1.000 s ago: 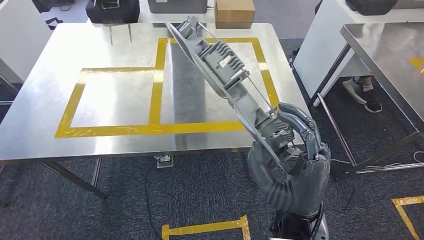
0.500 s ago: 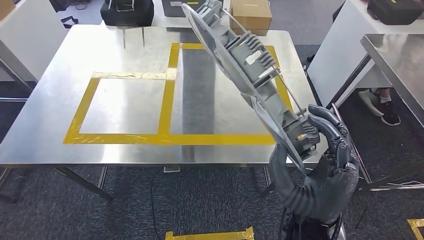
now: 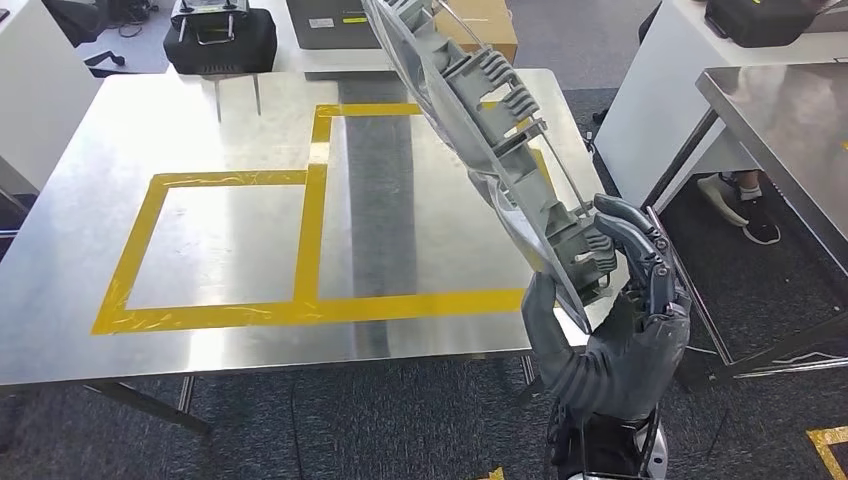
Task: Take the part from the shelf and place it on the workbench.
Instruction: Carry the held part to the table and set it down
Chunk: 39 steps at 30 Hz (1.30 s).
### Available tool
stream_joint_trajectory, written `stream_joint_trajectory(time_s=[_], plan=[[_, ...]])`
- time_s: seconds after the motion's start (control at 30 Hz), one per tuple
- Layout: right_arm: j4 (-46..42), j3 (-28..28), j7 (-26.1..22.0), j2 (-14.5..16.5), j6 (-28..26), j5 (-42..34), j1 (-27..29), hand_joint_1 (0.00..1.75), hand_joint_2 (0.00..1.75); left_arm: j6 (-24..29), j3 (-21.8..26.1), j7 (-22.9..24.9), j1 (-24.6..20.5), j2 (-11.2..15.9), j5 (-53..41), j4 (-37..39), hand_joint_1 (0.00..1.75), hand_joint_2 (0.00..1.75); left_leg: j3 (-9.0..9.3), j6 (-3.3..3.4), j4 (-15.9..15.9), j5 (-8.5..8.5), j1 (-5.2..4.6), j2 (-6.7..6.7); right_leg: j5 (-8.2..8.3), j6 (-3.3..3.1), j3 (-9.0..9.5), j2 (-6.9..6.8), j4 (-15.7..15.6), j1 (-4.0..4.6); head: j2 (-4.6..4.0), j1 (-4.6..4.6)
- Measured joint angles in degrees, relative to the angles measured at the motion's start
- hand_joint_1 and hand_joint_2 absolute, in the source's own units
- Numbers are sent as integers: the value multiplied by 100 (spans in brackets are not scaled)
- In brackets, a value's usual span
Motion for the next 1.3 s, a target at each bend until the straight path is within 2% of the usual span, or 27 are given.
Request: stream_joint_trajectory(time_s=[0.07,0.1,0.13,0.2,0.23,0.27,0.3,0.37,0.4,0.43,0.47,0.5,0.53,0.63,0.73,0.83,1.0,1.07,1.2,1.3], plan=[[19,-43,-176,65,0,-97,54,175,175,0,1,16,4,36,0,1,0,175,24,60,-6,-38,21,-8,-77,53,-8,-5,62,-7,0,39],[26,-70,-246,92,1,-129,72,175,175,3,1,9,3,54,0,0,0,175,47,86,-17,-57,37,-7,-172,88,-91,-5,245,-18,0,67],[32,-96,-296,116,1,-150,84,175,175,5,1,3,1,68,0,-1,0,175,73,109,-23,-82,47,-4,-306,125,-250,-6,551,-36,0,100],[52,-131,-342,147,1,-173,106,175,175,9,0,-3,1,96,0,-2,0,175,133,130,-23,-146,47,7,-569,183,-742,-6,1365,-76,0,159],[69,-148,-346,159,1,-176,126,175,175,10,0,-3,4,106,0,-2,0,175,175,126,-23,-183,46,10,-593,196,-961,-7,1658,-90,0,178],[87,-167,-347,171,2,-178,147,175,175,10,0,-3,7,114,0,-2,0,175,228,118,-23,-225,45,9,-493,195,-1097,-7,1759,-98,0,196],[104,-190,-347,182,2,-179,163,175,175,12,0,-3,8,119,0,-2,0,175,293,108,-24,-268,43,4,-270,178,-1134,-7,1637,-101,0,222],[122,-229,-349,206,2,-179,178,175,175,13,0,-3,6,119,0,-1,0,175,423,84,-36,-356,41,-7,296,99,-984,-2,984,-84,0,271],[125,-243,-354,219,1,-179,180,175,175,14,0,-7,-1,118,0,0,0,175,471,63,-45,-389,38,-14,482,48,-891,-2,687,-63,0,275],[126,-253,-361,231,1,-180,182,175,175,15,0,-16,-8,117,0,1,0,175,494,35,-56,-412,42,-16,557,-5,-821,-3,490,-38,0,281],[128,-263,-369,243,1,-179,184,175,175,20,0,-35,-13,116,0,1,0,175,498,1,-71,-421,49,-17,535,-54,-781,-5,402,-15,0,282],[129,-274,-376,257,1,-175,189,175,175,25,0,-65,-20,119,0,1,0,175,496,-28,-67,-436,41,-17,519,-74,-760,-11,335,-5,0,281],[129,-285,-379,272,1,-168,197,175,175,31,0,-106,-20,124,0,1,0,175,490,-19,-68,-433,36,-14,493,-27,-743,-13,287,-10,0,287],[129,-327,-368,320,1,-142,247,175,175,45,-1,-191,-21,123,-1,4,0,175,513,49,-84,-421,14,-20,464,136,-710,-16,224,-44,0,217],[126,-392,-355,347,1,-102,291,175,175,48,-13,-164,-21,110,-2,9,0,175,556,39,-146,-427,13,-28,441,101,-699,-17,224,-44,0,128],[115,-426,-292,354,0,-41,312,175,175,37,-46,-132,-19,97,-2,10,0,175,594,-4,-209,-440,12,-33,424,74,-692,-18,224,-43,0,65],[97,-470,-20,344,1,92,312,175,175,21,-123,-114,-17,66,-2,13,0,175,599,-34,-223,-434,12,-35,419,63,-682,-18,226,-43,0,47],[111,-467,339,291,2,207,231,175,175,-3,-139,-116,-17,51,-2,14,0,175,599,-42,-224,-431,10,-30,423,58,-676,-18,225,-45,0,48],[251,-313,1514,-76,54,356,-218,175,175,-99,-197,-133,-17,14,-2,14,0,175,597,-42,-224,-430,-4,-1,435,47,-666,-16,220,-56,0,54],[479,4,2285,-488,655,242,-825,175,175,-216,-293,-126,-33,-12,-2,13,0,175,598,-39,-224,-428,-25,39,448,49,-659,3,215,-78,0,65]])
